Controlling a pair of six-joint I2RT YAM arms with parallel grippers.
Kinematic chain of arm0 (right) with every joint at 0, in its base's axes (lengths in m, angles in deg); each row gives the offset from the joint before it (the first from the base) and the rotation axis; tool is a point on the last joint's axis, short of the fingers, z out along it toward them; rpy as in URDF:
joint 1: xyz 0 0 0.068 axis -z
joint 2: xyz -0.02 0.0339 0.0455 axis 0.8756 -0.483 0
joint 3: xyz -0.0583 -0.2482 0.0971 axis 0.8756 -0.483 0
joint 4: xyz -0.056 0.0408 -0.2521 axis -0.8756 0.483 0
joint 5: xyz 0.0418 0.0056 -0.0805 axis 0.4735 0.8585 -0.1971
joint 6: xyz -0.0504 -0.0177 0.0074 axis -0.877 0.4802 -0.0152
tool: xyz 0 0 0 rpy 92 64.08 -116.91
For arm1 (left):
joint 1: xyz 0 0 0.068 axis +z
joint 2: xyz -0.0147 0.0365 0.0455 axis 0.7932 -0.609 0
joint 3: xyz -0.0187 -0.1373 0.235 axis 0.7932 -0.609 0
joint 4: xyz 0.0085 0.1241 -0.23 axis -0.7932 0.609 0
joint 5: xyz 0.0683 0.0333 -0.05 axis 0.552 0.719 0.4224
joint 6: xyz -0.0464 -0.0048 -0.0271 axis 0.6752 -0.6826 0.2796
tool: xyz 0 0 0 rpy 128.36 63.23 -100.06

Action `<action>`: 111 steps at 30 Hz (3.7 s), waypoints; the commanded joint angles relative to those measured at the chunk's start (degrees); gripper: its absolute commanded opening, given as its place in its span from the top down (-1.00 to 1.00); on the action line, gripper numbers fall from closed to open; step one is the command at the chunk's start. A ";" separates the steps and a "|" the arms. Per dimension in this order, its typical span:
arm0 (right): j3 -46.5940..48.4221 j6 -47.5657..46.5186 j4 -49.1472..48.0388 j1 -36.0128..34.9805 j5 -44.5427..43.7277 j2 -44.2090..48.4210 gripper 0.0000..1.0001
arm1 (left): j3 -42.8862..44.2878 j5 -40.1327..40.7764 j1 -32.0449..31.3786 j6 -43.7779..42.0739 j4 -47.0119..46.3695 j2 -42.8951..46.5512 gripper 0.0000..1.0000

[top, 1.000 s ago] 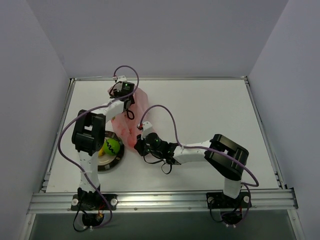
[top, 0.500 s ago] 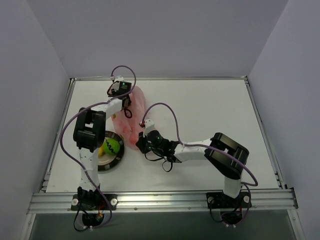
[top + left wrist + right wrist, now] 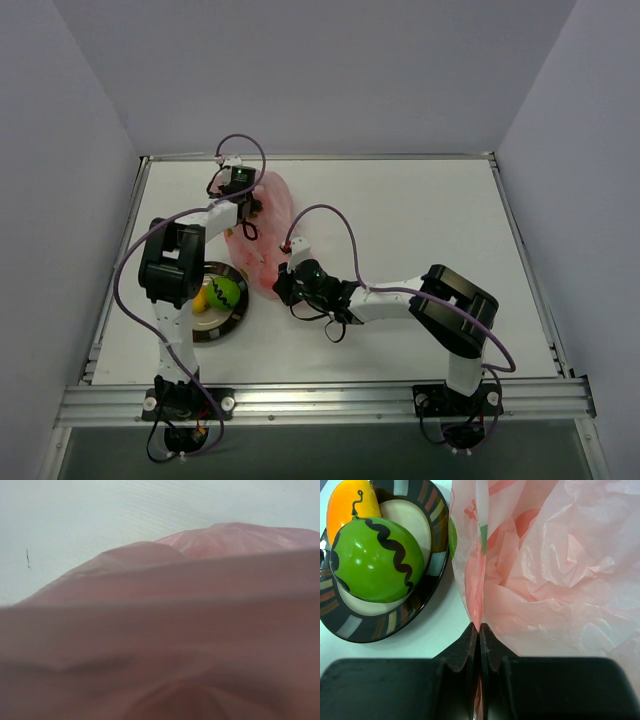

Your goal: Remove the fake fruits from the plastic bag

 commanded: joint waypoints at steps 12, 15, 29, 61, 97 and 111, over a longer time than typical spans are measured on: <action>-0.33 -0.84 -1.68 0.16 -0.48 1.45 1.00 | -8.65 -10.46 0.47 5.83 -8.50 14.00 0.95; -0.60 -0.84 -1.76 0.16 -0.83 1.98 1.00 | -11.11 -11.78 0.47 8.55 -9.47 15.58 0.95; -0.51 -0.76 -1.94 0.08 -1.45 2.25 1.00 | -3.91 -3.90 -1.03 9.69 -5.25 11.20 0.54; -0.69 -0.05 -3.35 0.16 -0.92 0.58 1.00 | 0.05 4.30 -1.29 4.08 -5.25 1.88 0.72; -1.21 0.21 -4.22 0.16 -1.18 -0.30 1.00 | -0.21 0.01 -2.70 1.52 -8.23 2.83 0.95; -0.86 1.09 -4.40 4.12 -0.83 0.49 1.00 | -15.68 -16.78 -2.70 11.98 -15.97 18.65 0.95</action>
